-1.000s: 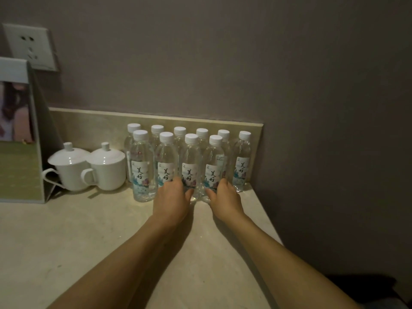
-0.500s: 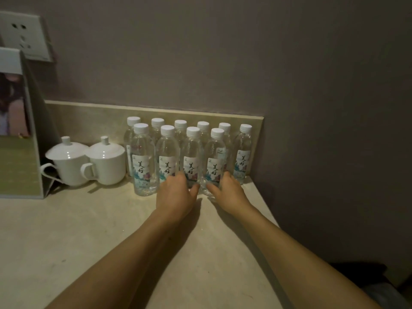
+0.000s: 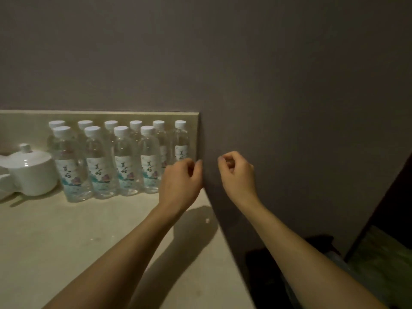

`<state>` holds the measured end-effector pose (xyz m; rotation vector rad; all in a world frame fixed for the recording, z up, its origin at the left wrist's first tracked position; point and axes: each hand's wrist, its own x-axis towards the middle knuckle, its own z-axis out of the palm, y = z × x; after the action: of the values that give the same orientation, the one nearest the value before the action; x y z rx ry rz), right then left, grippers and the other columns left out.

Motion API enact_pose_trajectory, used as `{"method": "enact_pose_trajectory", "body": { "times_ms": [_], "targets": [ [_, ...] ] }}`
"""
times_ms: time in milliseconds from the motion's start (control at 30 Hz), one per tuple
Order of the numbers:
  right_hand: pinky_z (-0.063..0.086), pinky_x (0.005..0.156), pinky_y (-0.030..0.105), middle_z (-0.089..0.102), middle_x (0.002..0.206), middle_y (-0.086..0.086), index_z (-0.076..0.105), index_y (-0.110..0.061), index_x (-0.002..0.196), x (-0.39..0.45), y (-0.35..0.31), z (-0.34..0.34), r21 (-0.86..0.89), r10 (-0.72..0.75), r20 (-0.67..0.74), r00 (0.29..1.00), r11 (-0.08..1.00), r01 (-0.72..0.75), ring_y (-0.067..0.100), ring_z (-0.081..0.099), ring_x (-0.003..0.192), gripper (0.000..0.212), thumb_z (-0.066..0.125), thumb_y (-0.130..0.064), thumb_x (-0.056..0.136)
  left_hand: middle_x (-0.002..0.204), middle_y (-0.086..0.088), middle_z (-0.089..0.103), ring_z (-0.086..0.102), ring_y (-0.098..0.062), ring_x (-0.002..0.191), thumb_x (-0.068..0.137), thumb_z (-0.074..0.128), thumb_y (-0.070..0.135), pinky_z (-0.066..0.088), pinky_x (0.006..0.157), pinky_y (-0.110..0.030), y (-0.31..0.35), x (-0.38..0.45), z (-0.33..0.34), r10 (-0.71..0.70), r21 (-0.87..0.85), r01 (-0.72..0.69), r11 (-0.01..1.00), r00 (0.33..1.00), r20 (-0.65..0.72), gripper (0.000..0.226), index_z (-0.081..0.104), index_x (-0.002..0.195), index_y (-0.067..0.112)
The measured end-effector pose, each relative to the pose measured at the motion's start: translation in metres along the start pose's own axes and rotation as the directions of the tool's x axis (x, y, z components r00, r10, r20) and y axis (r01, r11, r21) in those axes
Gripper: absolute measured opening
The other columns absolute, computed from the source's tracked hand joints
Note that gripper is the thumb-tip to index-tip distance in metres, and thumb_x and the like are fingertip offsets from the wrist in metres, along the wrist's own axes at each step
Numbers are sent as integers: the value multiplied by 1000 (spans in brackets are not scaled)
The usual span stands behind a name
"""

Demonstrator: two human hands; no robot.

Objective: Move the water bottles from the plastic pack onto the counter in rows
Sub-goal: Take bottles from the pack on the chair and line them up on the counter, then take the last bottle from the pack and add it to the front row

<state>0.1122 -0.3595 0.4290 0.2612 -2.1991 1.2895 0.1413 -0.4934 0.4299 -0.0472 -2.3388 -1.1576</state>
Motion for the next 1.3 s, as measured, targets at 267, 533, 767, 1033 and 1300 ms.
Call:
{"method": "enact_pose_trajectory", "body": {
  "times_ms": [267,533,767,1033,1300],
  "targets": [
    [46,58,27,64,66,-5,61,-18,79,-6,98,-159,-75,2,-102,995,997,-9,10,62,63,19,55,-26,95,67,3,71,70,-19,68,96,49,49,59,71,-41,107,-43,140,37,60,-43,997,993,109,41,62,71,19],
    [48,61,29,66,67,-3,59,-22,75,-39,214,-272,-138,171,-114,979,973,-186,13,64,66,19,56,-23,94,77,3,72,70,-20,77,95,47,53,59,76,-41,168,-103,286,16,95,-57,994,922,386,39,66,81,22],
    [47,57,16,62,62,-8,56,-30,70,-35,309,-327,-175,309,-126,943,928,-328,3,61,62,25,55,-23,94,79,1,70,68,-21,76,96,49,50,58,73,-39,172,-118,398,-65,97,13,995,831,553,37,64,79,22],
    [57,75,42,67,77,-1,64,-24,82,-25,446,-342,-232,592,58,804,792,-566,19,66,77,15,55,-21,94,71,-2,70,66,-19,69,97,53,41,52,62,-34,129,-107,541,-209,101,191,976,727,654,36,64,72,18],
    [53,76,45,65,96,28,62,2,98,-38,570,-338,-382,824,317,470,565,-731,33,63,79,18,48,-9,97,60,-3,58,52,-13,54,99,50,15,40,52,-25,50,-145,668,-430,282,362,888,445,786,42,53,57,14]
  ]
}}
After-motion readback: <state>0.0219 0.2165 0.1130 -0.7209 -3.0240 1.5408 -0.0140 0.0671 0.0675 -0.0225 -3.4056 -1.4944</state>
